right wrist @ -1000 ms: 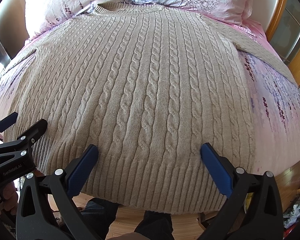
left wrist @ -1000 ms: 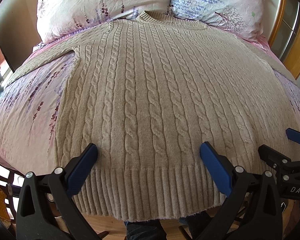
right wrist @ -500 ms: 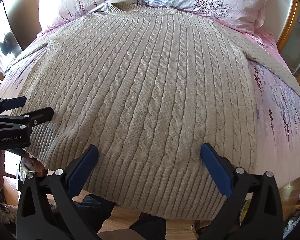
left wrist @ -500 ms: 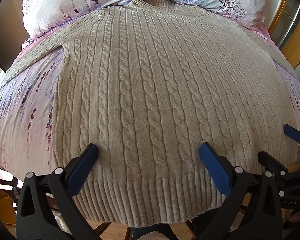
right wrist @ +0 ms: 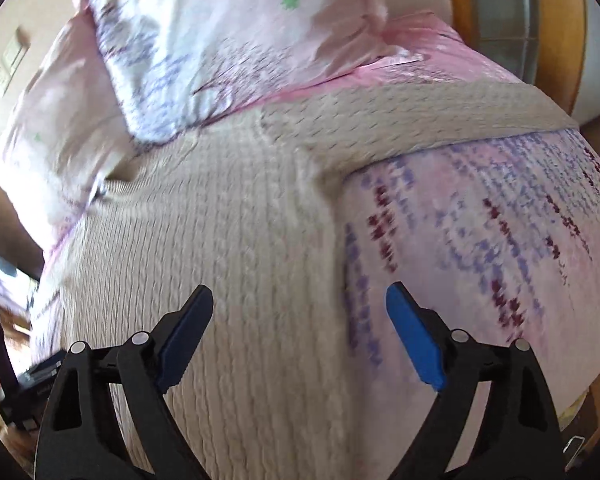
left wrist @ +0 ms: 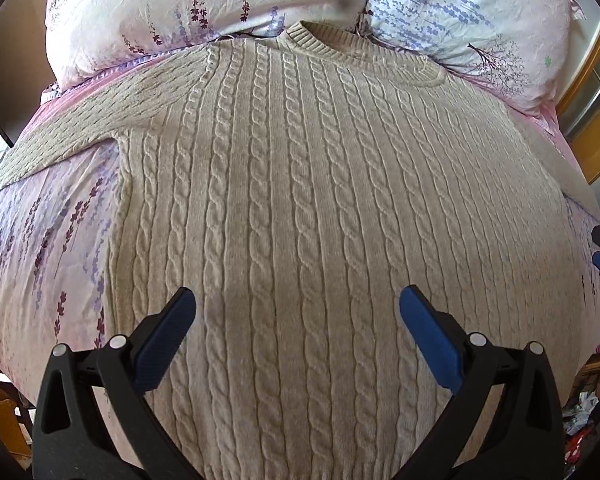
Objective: Fold small clothes
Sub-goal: 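Move the right tool to a sweater sleeve and grasp its cuff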
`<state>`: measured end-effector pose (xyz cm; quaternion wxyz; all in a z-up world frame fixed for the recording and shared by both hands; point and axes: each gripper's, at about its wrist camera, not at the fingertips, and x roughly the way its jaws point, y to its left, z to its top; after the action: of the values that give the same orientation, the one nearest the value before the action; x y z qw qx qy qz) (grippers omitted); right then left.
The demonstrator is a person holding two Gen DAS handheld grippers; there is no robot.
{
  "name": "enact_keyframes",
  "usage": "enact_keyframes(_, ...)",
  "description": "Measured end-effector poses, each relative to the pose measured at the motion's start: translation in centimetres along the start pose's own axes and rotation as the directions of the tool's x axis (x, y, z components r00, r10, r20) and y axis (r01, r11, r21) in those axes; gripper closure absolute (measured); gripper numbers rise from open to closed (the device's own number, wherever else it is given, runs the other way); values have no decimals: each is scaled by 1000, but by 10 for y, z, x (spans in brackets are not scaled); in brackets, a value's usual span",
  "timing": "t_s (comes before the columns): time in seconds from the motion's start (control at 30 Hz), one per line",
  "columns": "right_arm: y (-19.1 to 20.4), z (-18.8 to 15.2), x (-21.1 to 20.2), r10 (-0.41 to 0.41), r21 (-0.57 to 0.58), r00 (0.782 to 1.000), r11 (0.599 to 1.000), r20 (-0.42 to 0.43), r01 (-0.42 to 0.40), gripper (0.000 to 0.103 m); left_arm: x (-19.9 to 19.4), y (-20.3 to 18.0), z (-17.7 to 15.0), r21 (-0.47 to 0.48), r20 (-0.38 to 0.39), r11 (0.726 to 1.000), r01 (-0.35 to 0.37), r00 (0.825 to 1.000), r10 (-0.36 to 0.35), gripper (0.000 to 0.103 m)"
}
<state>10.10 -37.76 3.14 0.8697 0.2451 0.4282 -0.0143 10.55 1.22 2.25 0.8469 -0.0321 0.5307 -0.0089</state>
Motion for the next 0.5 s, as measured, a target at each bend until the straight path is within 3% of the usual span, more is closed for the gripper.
enact_keyframes(0.13,-51,40,10,40,234,999,971,34,-46,27,7,-4,16,-24,14,1000,19,1000,-19,2)
enact_keyframes(0.33,-114,72,30,60,505,995,858,76,-90,36,16,-13,31,-43,4,996,80,997,-80,2)
enact_keyframes(0.43,-136,76,38,64,589,993,801,97,-109,41,21,-15,35,-53,-10,994,99,995,-100,2)
enact_keyframes(0.5,-143,81,39,63,610,991,782,121,-124,42,22,-16,37,-56,-9,993,101,995,-102,2)
